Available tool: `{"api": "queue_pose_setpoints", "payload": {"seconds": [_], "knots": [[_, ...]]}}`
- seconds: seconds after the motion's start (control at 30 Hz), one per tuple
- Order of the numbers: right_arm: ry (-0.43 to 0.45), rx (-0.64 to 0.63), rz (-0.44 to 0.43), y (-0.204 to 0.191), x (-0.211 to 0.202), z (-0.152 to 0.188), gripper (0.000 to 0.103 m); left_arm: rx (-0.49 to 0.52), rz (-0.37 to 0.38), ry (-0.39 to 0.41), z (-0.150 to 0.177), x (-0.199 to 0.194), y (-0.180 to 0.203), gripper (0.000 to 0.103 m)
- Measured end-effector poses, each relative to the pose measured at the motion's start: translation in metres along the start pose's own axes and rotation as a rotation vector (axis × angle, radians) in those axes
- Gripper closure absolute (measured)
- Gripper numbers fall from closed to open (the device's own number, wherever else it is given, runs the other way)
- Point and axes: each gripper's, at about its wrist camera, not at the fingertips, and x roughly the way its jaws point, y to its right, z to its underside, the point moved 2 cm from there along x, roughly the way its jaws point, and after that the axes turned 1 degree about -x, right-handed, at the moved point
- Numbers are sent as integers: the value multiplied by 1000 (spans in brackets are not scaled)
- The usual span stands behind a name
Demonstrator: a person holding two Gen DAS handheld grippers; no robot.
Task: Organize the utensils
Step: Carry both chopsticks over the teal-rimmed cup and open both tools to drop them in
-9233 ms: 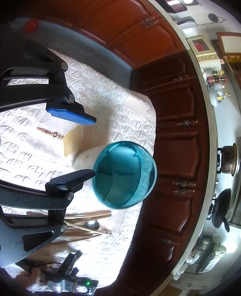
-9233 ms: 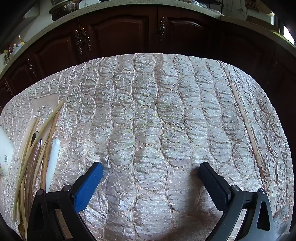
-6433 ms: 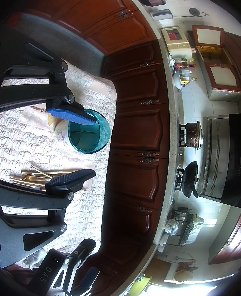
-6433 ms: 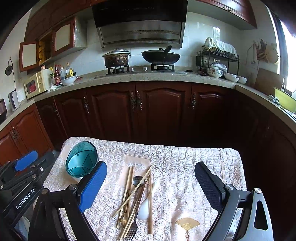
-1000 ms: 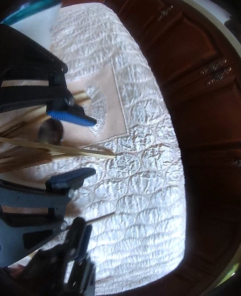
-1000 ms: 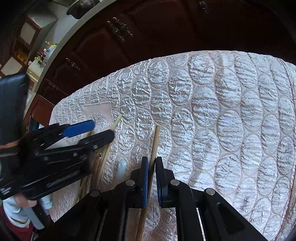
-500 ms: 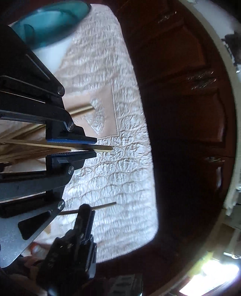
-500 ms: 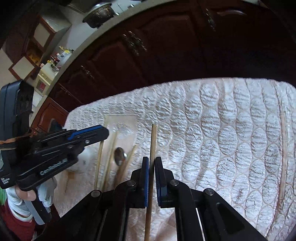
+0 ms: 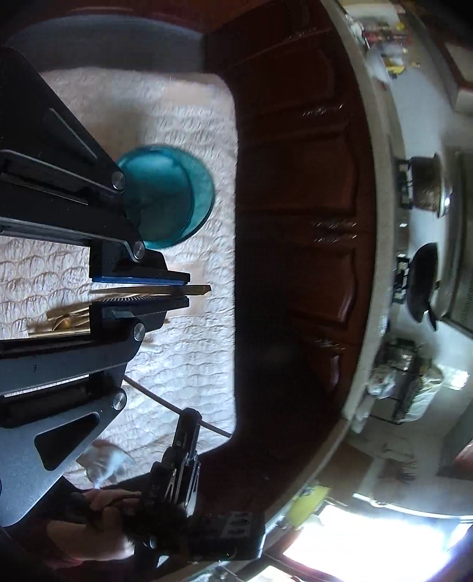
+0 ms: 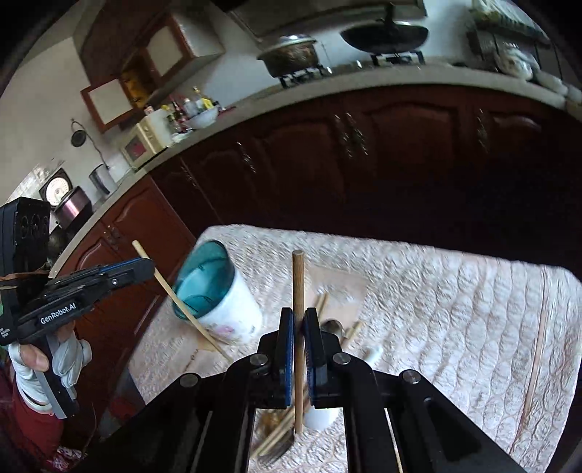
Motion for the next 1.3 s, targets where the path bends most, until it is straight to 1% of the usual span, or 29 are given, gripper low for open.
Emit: {"api": "queue_pose_setpoints", "payload": {"seconds": [0.13, 0.27, 0.4, 0.57, 0.67, 0.7, 0.73, 0.8, 0.9, 1.1, 1.23, 1.3], "knots": [[41, -50, -20, -30, -5, -24, 98, -22, -4, 70, -14, -41, -16, 99], [78, -86, -43, -53, -7, -46, 98, -36, -16, 121, -29, -69, -29, 99], [116, -100, -62, -78, -8, -71, 98, -45, -65, 172, -42, -87, -48, 99], [153, -119, -68, -109, 7, -101, 98, -63, -151, 208, -55, -90, -72, 99], [170, -124, -51, -121, 21, -116, 98, -64, -204, 205, -58, -76, -85, 99], [171, -129, -41, -126, 29, -119, 98, -60, -234, 198, -57, -66, -89, 99], [164, -130, -35, -128, 38, -121, 98, -65, -243, 183, -56, -57, -93, 99], [139, -130, -32, -131, 57, -123, 98, -84, -240, 147, -49, -38, -101, 99], [92, -141, -12, -129, 87, -120, 98, -94, -256, 111, -38, -17, -108, 99], [-37, -134, -5, -115, 149, -100, 98, -115, -262, 37, -21, 22, -117, 99], [-89, -122, -8, -106, 176, -86, 98, -131, -266, 14, -18, 36, -120, 99], [-88, -112, -11, -101, 183, -83, 98, -133, -276, 14, -19, 38, -120, 99]]}}
